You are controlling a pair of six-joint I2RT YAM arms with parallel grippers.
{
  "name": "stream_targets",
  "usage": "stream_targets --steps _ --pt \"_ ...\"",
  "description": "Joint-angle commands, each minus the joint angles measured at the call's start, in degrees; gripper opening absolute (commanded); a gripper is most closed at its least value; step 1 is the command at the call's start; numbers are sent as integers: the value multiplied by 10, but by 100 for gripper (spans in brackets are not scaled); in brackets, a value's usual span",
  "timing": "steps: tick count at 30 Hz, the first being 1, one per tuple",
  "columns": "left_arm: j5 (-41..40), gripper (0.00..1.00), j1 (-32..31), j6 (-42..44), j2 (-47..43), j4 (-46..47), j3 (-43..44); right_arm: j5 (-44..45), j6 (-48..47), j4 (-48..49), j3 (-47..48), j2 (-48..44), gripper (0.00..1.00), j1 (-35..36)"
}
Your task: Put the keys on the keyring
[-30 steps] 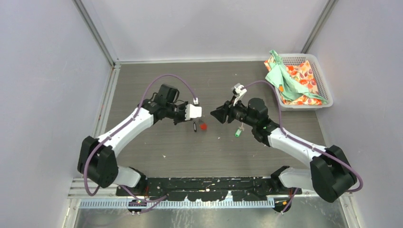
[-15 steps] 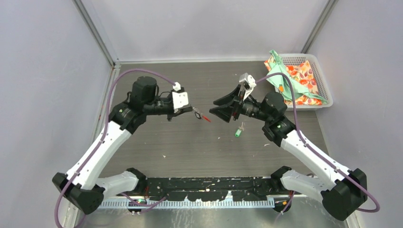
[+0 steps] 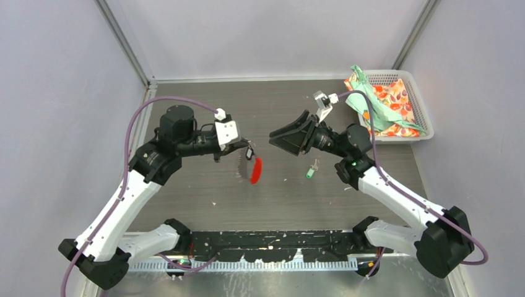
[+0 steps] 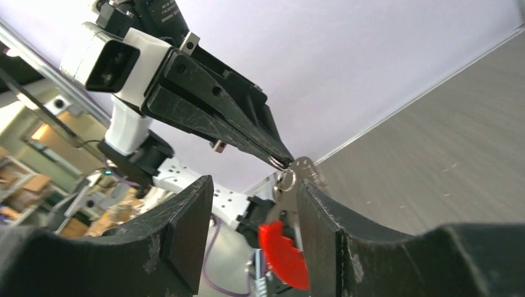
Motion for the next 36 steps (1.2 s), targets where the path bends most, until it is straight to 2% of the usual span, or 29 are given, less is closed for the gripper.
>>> stream_targets --steps 1,5,16,26,36 --pt "-10 0 -7 -17 -15 37 -3 -3 98 95 12 37 55 25" --pt "-14 0 -7 -15 -20 45 -9 10 132 98 10 61 52 40" --pt "-18 0 -8 -14 -22 60 -17 47 68 -18 21 59 49 66" --pt "-21 0 -8 -19 -18 71 -16 31 85 24 18 86 52 76" --pt "-27 0 -10 -14 -19 73 -21 43 126 119 14 124 46 76"
